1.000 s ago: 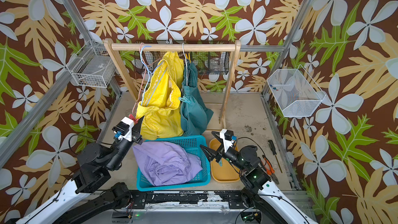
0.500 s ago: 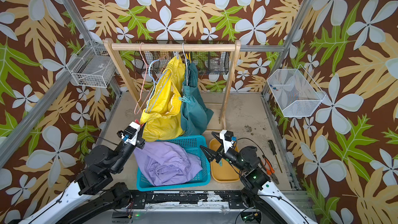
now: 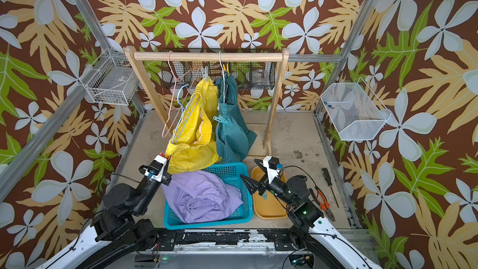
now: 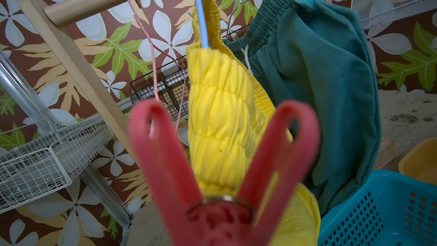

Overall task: Remove the clothespins securing shorts to the hanger
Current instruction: Adjust the shorts in the basket.

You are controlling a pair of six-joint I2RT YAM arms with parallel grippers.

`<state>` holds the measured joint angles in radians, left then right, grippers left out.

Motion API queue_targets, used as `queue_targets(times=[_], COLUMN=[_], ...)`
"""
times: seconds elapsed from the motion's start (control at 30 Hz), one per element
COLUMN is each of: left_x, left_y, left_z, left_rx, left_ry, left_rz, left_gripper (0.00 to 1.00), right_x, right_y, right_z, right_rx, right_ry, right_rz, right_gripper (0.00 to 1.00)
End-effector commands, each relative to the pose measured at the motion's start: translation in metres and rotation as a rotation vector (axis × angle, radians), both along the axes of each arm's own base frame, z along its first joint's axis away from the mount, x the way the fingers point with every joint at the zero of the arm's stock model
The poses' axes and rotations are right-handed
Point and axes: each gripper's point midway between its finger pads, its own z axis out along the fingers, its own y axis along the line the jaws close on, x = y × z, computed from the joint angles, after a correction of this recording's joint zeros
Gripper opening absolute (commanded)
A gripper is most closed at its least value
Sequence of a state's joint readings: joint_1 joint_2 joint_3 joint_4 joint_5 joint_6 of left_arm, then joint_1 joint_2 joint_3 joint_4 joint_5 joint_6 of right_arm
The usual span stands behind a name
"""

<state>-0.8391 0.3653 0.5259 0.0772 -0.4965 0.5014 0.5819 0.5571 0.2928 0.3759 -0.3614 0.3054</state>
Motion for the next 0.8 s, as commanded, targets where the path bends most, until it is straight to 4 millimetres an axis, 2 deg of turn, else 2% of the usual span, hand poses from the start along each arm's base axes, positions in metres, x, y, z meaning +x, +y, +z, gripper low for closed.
queue_targets(times=[0.0, 0.13, 0.47, 0.6, 0.77], left_x=[-0.011, -0.022, -0.042, -0.046, -0.045], left_y=[0.005, 0.01, 0.025, 0.03, 0.027], left_z=[0.027, 0.034, 0.06, 0.079, 0.116], left_rx=[-0.065, -0.094, -0.156, -0.208, -0.245], left_ry=[-0.128, -0.21, -0.378, -0.419, -0.432], left_rz=[-0.019, -0.038, -0.035, -0.028, -0.039], left_gripper=[0.0, 0.0, 0.0, 0.0, 0.0], right_x=[0.002, 0.003, 0.003, 0.002, 0.001], right_y=[-0.001, 0.001, -0.002, 0.001, 0.008], right_z=[0.005, -0.002, -0.001, 0.001, 0.005], right_rx=[0.017, 0.013, 0.024, 0.023, -0.005], right_ry=[-0.035, -0.02, -0.047, -0.058, -0.078], right_rz=[-0.009, -0.01, -0.023, -0.017, -0.013], right_gripper=[1.0, 1.0, 1.0, 1.0, 1.0])
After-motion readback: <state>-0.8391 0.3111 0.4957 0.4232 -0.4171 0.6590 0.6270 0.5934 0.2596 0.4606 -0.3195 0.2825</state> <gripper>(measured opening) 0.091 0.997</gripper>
